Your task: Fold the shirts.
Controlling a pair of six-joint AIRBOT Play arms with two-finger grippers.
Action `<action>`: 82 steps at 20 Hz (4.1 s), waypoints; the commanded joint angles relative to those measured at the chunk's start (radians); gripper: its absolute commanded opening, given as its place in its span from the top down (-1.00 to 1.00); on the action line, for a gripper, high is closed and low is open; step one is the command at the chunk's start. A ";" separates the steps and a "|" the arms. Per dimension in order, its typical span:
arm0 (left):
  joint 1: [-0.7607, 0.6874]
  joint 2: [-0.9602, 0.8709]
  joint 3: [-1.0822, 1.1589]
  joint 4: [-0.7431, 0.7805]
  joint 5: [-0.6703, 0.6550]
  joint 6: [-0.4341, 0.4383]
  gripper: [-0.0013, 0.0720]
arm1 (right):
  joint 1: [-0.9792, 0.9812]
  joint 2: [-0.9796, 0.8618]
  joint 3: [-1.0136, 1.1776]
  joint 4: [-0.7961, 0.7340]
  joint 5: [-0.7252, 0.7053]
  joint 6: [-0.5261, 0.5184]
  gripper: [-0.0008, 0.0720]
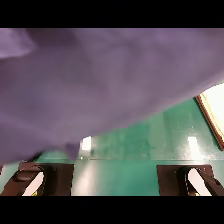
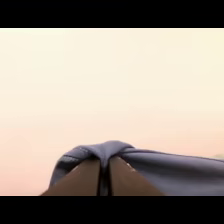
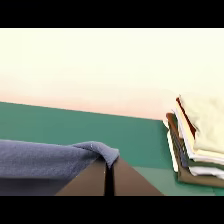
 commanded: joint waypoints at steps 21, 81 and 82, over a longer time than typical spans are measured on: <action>0.000 -0.864 -0.548 -0.123 0.176 0.151 0.88 | 0.276 -0.790 -0.395 -0.149 -0.201 0.068 0.94; -0.002 -0.026 -1.680 -0.301 0.017 0.054 0.89 | -0.103 -0.074 -1.631 -0.222 0.013 0.047 -0.20; -0.002 -0.026 -1.680 -0.301 0.018 0.054 0.88 | -0.075 -0.074 -1.634 -0.221 0.003 0.048 -0.20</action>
